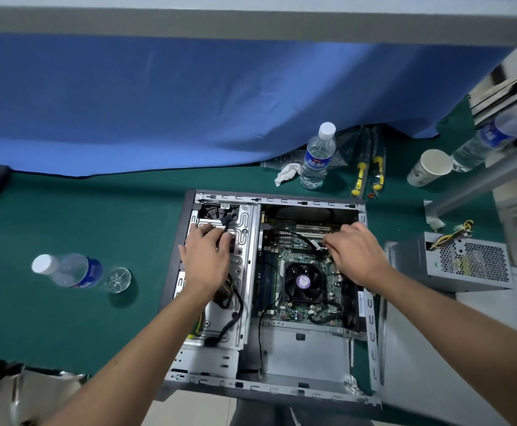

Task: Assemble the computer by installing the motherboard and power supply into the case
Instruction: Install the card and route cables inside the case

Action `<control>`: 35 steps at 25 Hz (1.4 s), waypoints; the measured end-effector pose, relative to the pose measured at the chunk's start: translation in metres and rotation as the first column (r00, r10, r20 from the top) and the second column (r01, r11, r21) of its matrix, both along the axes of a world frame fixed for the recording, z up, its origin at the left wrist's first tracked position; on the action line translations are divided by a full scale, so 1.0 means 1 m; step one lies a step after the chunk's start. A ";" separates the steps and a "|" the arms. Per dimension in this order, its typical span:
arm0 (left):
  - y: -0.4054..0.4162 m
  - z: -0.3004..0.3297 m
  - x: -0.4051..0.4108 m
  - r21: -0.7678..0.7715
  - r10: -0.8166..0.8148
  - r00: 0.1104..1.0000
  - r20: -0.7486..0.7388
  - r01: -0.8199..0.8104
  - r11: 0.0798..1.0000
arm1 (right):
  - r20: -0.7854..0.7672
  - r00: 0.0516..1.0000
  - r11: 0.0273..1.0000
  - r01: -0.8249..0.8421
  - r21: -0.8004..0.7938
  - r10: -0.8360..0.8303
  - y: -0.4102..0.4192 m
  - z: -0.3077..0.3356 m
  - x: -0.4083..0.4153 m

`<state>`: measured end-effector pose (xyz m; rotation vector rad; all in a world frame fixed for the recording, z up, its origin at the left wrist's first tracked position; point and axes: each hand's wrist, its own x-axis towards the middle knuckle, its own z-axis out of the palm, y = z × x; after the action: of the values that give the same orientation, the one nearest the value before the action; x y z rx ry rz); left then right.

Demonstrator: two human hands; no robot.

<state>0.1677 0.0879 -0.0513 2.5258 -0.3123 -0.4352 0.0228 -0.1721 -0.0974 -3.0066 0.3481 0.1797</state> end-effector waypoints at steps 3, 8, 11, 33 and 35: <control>0.006 0.014 0.001 -0.226 0.055 0.998 -0.007 -0.055 0.973 | -0.011 1.000 1.000 0.003 -0.020 -0.003 -0.001 0.002 0.004; 0.011 0.041 0.001 -0.514 0.118 0.957 -0.266 -0.245 0.822 | -0.024 1.000 0.999 0.001 -0.048 -0.002 -0.002 -0.001 0.001; 0.008 0.052 0.013 -0.585 0.158 0.890 -0.429 -0.406 0.702 | -0.026 1.000 0.998 0.015 -0.064 -0.017 -0.005 -0.004 0.006; 0.039 0.114 0.014 -0.718 -0.146 0.712 -0.687 -0.633 0.289 | 0.175 0.913 0.764 0.190 0.616 -0.368 0.105 0.137 0.029; 0.043 0.118 0.015 -0.702 -0.155 0.691 -0.706 -0.655 0.279 | 0.210 0.884 0.760 0.213 0.615 -0.418 0.102 0.142 0.032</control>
<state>0.1829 0.1307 0.0664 1.0257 0.1814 -0.7117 0.0544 -0.0698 0.0447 -2.2671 0.6336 -0.2252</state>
